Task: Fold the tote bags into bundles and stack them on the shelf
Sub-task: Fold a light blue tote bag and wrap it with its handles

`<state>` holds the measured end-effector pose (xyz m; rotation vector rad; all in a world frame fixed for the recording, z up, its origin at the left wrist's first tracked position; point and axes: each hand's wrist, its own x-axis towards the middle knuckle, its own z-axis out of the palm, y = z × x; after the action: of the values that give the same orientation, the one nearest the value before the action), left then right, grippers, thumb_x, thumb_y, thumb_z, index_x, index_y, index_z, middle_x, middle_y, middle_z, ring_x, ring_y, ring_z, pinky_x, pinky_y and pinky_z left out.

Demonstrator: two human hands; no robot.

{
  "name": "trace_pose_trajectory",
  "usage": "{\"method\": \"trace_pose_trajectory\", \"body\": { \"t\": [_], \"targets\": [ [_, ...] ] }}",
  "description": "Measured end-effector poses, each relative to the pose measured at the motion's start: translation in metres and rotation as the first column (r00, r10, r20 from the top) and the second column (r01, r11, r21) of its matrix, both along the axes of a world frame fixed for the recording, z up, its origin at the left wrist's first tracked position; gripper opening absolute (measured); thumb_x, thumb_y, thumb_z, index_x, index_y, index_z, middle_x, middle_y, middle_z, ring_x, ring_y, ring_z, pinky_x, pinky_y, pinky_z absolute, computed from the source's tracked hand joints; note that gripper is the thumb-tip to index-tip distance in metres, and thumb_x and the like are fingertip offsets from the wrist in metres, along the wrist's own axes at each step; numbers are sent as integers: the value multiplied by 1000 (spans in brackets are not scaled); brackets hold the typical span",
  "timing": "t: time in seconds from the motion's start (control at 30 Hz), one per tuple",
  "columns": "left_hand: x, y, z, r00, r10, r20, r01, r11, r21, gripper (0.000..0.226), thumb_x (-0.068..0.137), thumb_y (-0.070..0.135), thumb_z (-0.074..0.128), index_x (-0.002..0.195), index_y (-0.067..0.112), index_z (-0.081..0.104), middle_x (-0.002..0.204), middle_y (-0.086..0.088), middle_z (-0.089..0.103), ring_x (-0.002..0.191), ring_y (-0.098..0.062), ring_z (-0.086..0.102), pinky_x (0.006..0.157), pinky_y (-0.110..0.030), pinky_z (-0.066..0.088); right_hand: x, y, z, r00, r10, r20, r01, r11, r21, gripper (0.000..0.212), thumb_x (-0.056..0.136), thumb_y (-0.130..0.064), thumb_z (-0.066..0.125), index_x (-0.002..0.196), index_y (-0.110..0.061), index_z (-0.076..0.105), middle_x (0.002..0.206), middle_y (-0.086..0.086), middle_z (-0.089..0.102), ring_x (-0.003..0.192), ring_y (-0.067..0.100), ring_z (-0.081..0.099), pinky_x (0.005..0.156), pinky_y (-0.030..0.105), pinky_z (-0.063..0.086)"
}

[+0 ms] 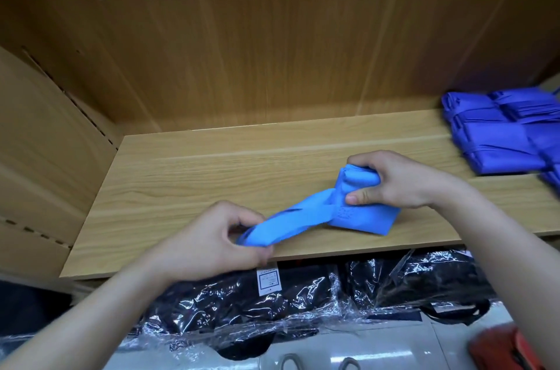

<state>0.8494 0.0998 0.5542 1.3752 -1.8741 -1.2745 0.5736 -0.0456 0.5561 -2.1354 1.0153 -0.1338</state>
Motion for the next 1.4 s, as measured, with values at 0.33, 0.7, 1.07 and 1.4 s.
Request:
{"method": "trace_pose_trajectory", "body": {
  "t": [0.33, 0.7, 1.07, 1.4],
  "targets": [
    [-11, -15, 11, 472, 113, -874, 73, 983, 166, 49, 81, -4, 62, 127, 13, 63, 134, -8, 60, 102, -36, 68, 85, -39, 57, 26, 10, 6, 997, 36, 75, -43, 994, 98, 22, 81, -27, 78, 87, -19, 58, 73, -10, 61, 65, 5, 55, 55, 19, 41],
    [-39, -38, -2, 819, 311, -482, -289, 950, 123, 84, 65, 10, 82, 139, 16, 42, 146, 10, 45, 130, -1, 47, 99, -19, 46, 51, 36, 27, 934, 280, -221, -314, 939, -139, 55, 90, -33, 65, 129, -58, 34, 104, -8, 54, 103, 18, 50, 93, 37, 40],
    [-37, -36, 11, 758, 561, -331, -519, 827, 213, 17, 80, 8, 75, 92, 18, 69, 87, 2, 75, 87, -13, 67, 81, -25, 55, 47, 35, 5, 956, 273, 105, -288, 942, 175, 13, 99, -24, 54, 95, -30, 64, 93, -19, 64, 84, -6, 55, 75, 15, 43],
    [-36, -44, 37, 773, 43, 633, 380, 767, -516, 85, 71, 25, 76, 143, 33, 33, 158, 11, 22, 149, -8, 4, 121, -40, 6, 45, 30, 24, 808, 562, -178, -525, 823, 217, 11, 98, -38, 54, 91, -37, 63, 97, -8, 66, 91, 16, 60, 90, 43, 48]
  ]
}}
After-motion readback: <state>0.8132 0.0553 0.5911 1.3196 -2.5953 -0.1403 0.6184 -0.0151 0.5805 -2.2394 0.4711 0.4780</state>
